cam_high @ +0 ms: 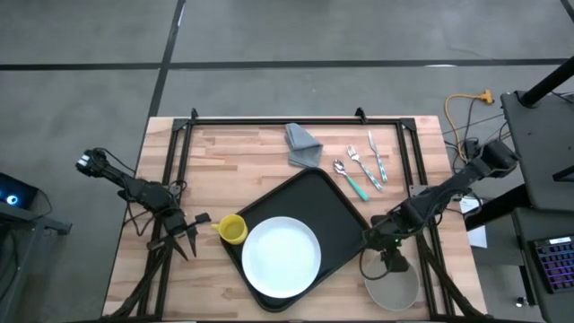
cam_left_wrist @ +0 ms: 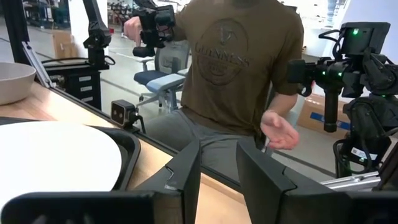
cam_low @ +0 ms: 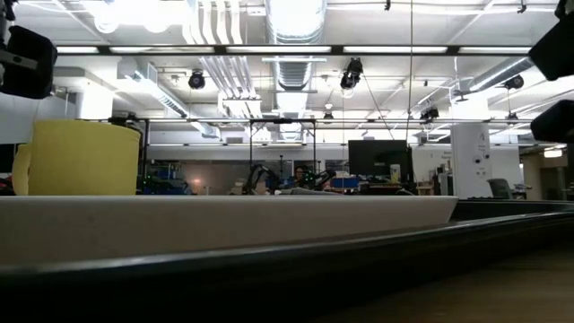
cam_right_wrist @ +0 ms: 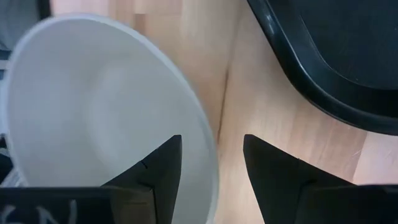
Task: Set up tray
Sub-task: Put the gray bowl on top of the white plate
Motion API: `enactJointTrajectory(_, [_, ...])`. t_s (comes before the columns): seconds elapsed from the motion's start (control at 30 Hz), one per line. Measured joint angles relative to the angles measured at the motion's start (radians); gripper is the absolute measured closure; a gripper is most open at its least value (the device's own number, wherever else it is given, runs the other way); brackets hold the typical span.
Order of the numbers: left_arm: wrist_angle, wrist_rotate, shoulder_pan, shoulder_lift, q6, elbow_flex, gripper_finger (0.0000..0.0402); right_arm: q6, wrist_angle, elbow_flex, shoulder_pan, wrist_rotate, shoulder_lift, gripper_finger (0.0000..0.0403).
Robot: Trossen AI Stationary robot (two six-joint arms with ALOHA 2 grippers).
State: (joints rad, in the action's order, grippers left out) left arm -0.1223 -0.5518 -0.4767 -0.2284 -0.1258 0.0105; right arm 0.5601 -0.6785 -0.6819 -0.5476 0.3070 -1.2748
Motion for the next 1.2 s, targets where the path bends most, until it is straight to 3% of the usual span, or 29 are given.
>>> enactJointTrajectory(0.2, [0.01,-0.003,0.0,-0.009,0.0,0.0,0.0313,-0.009,0.0,0.0,0.0,-0.014,-0.036,0.0276])
enactJointTrajectory(0.5, [0.015,-0.003,0.0,-0.009,0.0,0.0,0.0313,-0.008,-0.004,0.0,0.0,0.048,-0.029,0.0388])
enactJointTrajectory(0.87, [0.015,-0.003,0.0,-0.009,0.0,0.0,0.0313,0.078,-0.024,-0.015,0.001,0.128,-0.023,0.0393])
enactJointTrajectory(1.2, [0.015,-0.003,0.0,-0.009,0.0,0.0,0.0313,0.063,-0.255,-0.25,0.06,0.117,-0.098,0.0394])
